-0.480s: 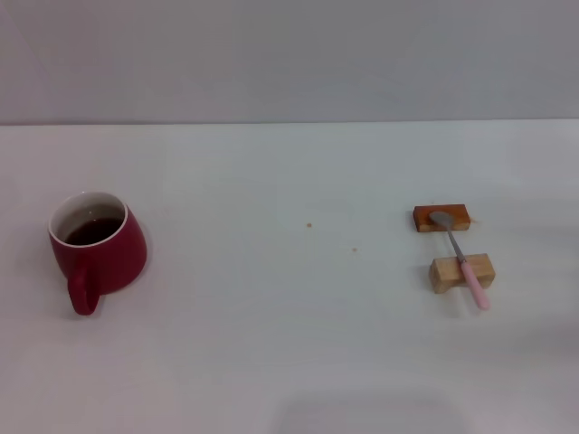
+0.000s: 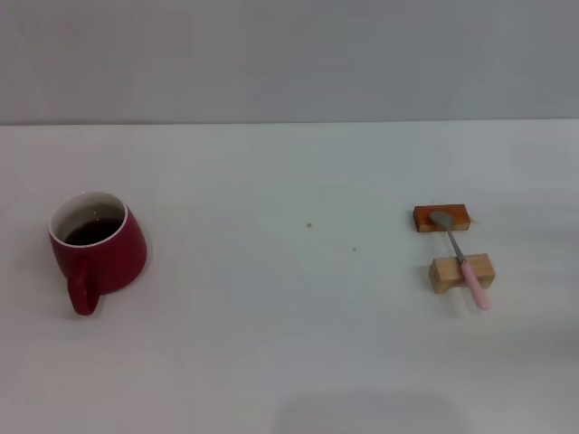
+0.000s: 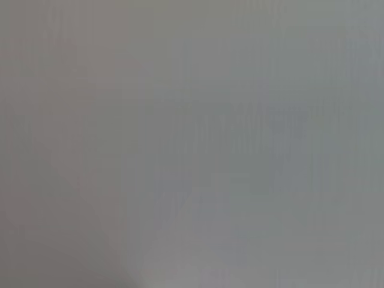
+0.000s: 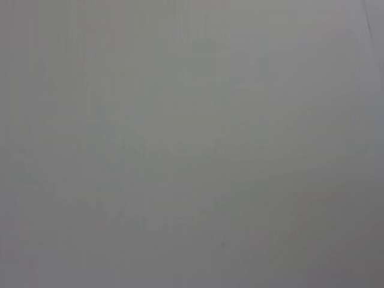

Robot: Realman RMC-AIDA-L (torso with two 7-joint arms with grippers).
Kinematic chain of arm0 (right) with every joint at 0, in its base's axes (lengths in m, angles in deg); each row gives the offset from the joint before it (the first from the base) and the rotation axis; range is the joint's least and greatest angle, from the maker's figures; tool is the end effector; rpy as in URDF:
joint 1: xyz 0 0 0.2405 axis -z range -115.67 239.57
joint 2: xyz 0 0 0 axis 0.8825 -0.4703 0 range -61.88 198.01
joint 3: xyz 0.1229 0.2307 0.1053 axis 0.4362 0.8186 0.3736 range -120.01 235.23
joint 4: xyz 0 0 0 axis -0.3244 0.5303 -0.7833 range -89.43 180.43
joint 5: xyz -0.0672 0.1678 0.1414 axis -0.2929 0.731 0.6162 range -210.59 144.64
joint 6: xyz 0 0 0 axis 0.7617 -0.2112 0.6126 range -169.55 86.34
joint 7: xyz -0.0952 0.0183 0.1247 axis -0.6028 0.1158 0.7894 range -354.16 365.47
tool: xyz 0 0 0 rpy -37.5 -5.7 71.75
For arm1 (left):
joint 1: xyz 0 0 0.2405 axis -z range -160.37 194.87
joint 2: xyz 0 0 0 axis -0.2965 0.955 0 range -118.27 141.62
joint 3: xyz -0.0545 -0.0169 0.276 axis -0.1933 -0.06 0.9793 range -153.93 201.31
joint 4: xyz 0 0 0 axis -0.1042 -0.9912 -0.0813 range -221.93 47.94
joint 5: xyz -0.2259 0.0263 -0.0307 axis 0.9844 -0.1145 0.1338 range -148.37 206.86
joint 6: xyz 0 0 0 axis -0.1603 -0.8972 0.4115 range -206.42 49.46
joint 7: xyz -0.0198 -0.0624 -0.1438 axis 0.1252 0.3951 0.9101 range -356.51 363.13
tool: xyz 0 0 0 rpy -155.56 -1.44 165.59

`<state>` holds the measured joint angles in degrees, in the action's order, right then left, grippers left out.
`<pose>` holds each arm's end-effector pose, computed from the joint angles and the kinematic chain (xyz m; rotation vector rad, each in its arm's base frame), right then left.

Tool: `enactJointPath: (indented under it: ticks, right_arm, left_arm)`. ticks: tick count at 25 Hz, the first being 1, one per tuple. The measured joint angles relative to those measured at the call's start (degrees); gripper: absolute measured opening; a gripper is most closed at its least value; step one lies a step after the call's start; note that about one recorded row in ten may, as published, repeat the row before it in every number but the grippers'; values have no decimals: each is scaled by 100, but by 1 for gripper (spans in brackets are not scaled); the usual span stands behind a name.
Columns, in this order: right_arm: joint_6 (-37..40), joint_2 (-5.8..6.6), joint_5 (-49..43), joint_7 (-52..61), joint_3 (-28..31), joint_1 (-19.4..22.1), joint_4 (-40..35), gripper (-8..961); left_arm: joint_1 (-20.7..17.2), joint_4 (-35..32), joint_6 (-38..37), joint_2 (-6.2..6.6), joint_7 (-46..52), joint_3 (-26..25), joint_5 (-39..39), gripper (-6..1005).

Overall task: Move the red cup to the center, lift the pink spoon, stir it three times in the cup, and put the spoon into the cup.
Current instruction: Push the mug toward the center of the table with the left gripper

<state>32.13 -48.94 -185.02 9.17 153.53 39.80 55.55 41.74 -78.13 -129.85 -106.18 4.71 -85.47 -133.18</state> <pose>0.4086 0.3514 0.0804 -1.0745 0.4317 0.6434 -0.4510 0.3652 0.0454 -1.1554 -0.7491 -0.4043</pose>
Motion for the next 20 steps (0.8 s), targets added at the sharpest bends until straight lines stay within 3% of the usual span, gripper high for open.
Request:
enactJointPath:
  ticks: [9, 20]
  right_arm:
    - [0, 19, 0, 2, -3, 18, 6, 642]
    - [0, 22, 0, 9, -3, 18, 6, 642]
  left_arm:
    - [-39, -17, 290, -27, -293, -88, 38, 837]
    - [-77, -61, 352, -36, -318, 262, 0, 337]
